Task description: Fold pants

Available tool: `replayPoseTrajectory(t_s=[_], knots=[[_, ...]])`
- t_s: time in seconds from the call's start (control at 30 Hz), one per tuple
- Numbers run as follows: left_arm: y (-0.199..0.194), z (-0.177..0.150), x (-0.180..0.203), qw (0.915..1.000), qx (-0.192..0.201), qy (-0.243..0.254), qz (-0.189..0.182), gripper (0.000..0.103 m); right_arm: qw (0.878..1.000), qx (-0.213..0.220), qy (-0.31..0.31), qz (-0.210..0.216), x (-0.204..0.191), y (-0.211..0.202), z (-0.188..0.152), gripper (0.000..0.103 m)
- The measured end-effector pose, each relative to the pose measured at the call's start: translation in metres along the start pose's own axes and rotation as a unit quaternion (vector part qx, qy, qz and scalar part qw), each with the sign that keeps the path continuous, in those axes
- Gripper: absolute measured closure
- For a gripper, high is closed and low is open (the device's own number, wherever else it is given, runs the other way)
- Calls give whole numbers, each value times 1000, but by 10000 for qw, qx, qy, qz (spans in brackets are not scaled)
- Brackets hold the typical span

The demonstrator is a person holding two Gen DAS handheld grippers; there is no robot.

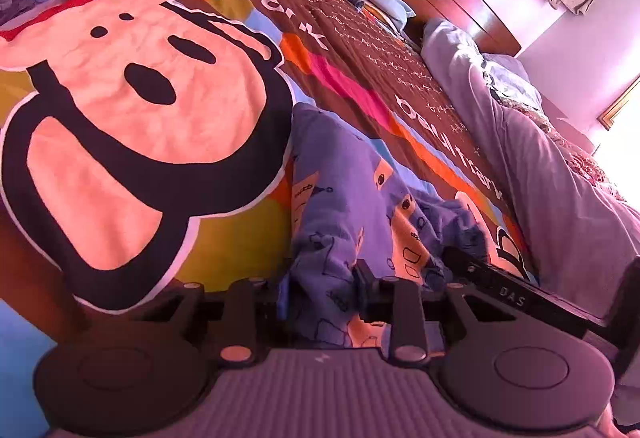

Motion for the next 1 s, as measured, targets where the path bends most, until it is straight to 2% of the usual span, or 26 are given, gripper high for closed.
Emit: replayPoseTrajectory(t_s=[0.1,0.37,0.5,0.7,1.0], knots=[[-8,-1,4,9998,136,149,-49,75,9994,161,-223,-206,-10,-14,3,82],[-25,-3,13,9982,343,445,-194,79,9959,408,-707,-394,-29,-38,2,84],[-31,-1,15,9970,481,592,-110,81,9951,416,-771,-464,-33,-42,3,85],[-55,11,19,9901,1040,943,83,82,9915,532,-1059,-543,-49,-56,19,86],[-86,46,-6,9833,1718,592,102,82,9924,828,-875,-258,-76,-54,47,86]])
Point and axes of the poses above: each gripper's, at about its wrist camera, not at the fingertips, and y roughly the way its jaws point, x to its right, z to its top, the point moved 8 cm from there along y, roughly the way its jaws point, and after that the axes turned 2 degrees about -y, right-handed, at the moved point
